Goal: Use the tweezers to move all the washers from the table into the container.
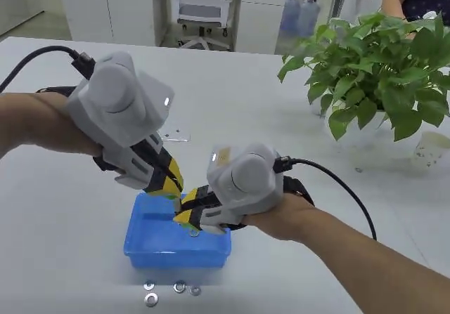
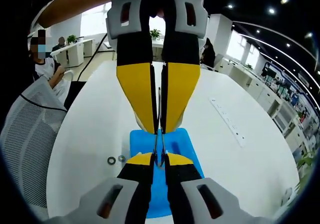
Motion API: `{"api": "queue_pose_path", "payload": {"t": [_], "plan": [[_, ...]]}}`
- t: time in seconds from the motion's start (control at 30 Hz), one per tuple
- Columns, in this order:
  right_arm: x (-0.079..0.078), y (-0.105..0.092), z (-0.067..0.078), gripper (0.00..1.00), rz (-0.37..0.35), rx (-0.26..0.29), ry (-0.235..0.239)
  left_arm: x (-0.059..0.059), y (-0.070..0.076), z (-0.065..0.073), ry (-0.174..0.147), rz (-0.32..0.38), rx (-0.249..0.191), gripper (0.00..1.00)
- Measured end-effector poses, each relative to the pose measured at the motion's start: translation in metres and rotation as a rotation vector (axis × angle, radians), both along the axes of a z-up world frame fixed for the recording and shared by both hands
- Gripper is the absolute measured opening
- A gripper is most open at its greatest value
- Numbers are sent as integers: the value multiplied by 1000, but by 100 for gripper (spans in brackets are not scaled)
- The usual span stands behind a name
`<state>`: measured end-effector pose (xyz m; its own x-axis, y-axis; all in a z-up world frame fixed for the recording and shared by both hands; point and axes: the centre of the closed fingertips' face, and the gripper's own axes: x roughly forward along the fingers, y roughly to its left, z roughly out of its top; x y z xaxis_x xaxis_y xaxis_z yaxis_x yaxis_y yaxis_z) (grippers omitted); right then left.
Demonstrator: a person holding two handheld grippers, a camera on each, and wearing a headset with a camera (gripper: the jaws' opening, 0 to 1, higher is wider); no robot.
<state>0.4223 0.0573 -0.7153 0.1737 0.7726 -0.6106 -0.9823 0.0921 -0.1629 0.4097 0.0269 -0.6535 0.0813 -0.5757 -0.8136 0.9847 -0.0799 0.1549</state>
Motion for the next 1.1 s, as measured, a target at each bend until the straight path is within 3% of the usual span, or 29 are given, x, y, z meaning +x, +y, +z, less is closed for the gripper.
{"api": "queue_pose_path", "payload": {"t": [0.63,1.1], "plan": [[22,0,-39,10,11,-33,17,24,2,-39,9,21,14,6],[26,3,-61,10,18,-52,41,29,5,-61,25,37,17,6]]}}
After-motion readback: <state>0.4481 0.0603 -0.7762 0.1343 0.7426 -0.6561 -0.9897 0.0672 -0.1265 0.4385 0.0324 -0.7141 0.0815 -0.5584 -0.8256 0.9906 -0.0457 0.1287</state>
